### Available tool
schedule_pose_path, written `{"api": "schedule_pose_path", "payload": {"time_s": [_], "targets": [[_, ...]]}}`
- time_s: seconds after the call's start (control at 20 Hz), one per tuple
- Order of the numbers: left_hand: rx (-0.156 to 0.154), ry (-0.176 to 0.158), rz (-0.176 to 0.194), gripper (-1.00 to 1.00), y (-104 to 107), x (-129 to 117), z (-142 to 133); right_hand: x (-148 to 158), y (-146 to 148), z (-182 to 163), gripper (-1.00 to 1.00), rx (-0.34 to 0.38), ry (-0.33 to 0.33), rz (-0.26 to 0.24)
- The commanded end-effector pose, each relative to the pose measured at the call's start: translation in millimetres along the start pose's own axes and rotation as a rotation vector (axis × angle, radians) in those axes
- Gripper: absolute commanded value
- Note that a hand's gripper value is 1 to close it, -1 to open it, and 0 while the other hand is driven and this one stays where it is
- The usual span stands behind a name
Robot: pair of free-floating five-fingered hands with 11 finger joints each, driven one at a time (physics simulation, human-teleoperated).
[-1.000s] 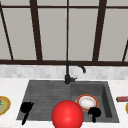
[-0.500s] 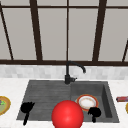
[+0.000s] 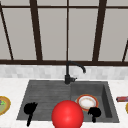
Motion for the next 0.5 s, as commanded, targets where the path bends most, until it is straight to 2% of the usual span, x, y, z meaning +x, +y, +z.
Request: {"api": "schedule_pose_path", "payload": {"time_s": [0.0, 0.1, 0.2, 0.25, 0.3, 0.45], "targets": [[0.038, 0.057, -0.061, -1.00, -1.1, 5.8, -19.5, 0.0, 0.0, 0.0, 0.00, 0.000, 0.000, 0.000], [0.048, 0.061, -0.063, -1.00, -1.7, 7.1, -26.7, 0.0, 0.0, 0.0, 0.00, 0.000, 0.000, 0.000], [0.030, 0.075, -0.043, -1.00, -3.4, 4.4, -36.6, 0.0, 0.0, 0.0, 0.00, 0.000, 0.000, 0.000], [-0.005, 0.006, -0.011, -1.00, -2.6, 4.7, -24.0, 0.0, 0.0, 0.0, 0.00, 0.000, 0.000, 0.000], [0.000, 0.002, -0.013, -1.00, -2.2, 4.9, -27.2, 0.0, 0.0, 0.0, 0.00, 0.000, 0.000, 0.000], [0.009, 0.035, -0.010, -1.00, -1.8, 4.9, -36.4, 0.0, 0.0, 0.0, 0.00, 0.000, 0.000, 0.000]]}}
